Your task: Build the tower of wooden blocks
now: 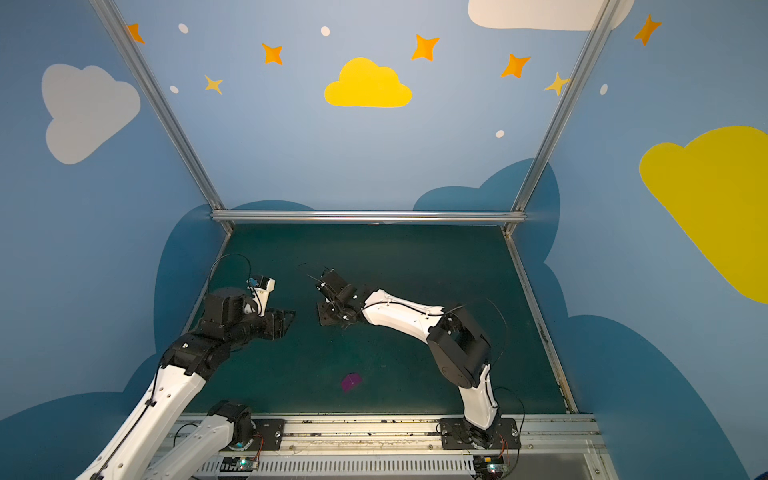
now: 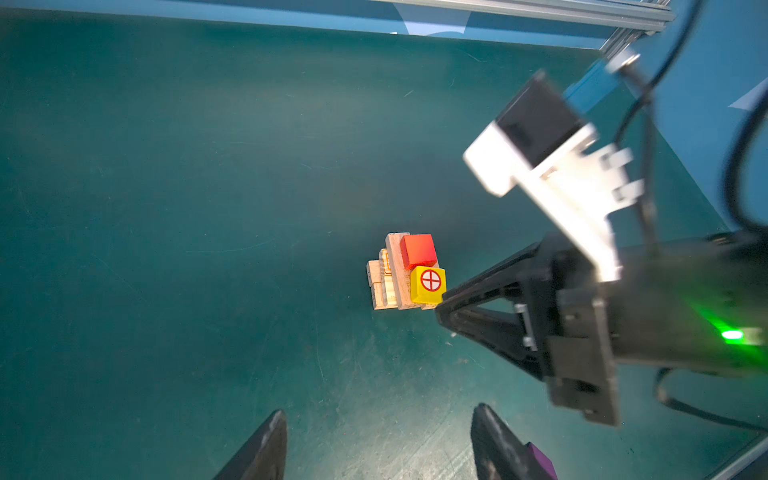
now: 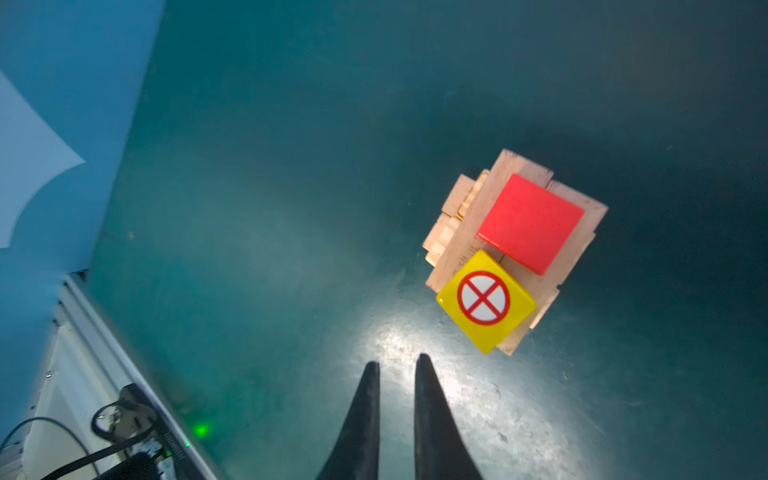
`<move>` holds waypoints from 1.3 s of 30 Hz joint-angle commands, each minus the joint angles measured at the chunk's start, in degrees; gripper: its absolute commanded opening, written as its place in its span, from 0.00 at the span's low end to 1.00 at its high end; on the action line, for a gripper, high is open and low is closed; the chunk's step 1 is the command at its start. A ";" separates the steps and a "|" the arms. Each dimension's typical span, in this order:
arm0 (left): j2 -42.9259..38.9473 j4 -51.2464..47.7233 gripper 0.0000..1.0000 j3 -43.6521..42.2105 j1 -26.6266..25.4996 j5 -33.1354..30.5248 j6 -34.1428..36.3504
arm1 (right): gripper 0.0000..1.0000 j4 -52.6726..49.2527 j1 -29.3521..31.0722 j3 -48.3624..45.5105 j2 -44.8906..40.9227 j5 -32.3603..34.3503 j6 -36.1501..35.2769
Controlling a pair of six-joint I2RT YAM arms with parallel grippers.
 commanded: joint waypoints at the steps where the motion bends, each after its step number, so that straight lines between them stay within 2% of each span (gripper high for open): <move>1: -0.37 0.78 0.70 -0.19 0.03 -0.50 0.73 | 0.13 -0.91 -0.55 -1.63 -2.24 2.35 -2.08; 8: -0.12 0.78 0.70 -0.27 0.09 -0.48 0.73 | 0.06 -0.41 -2.64 -2.96 -0.61 0.82 -1.48; 11: 0.07 0.78 0.70 -0.28 0.05 -0.44 0.73 | 0.00 -0.12 -2.90 -2.88 0.06 0.47 -1.32; 15: 0.14 0.78 0.70 -0.27 0.05 -0.47 0.73 | 0.00 -0.08 -3.33 -3.04 0.87 0.72 -1.05; 16: 0.15 0.81 0.70 -0.27 0.05 -2.28 0.73 | 0.00 -0.10 -3.43 -3.04 1.12 0.82 -0.95; 39: 0.81 1.05 0.70 -0.33 0.11 -2.69 0.82 | 0.00 0.11 -4.93 -2.58 3.70 -0.14 0.06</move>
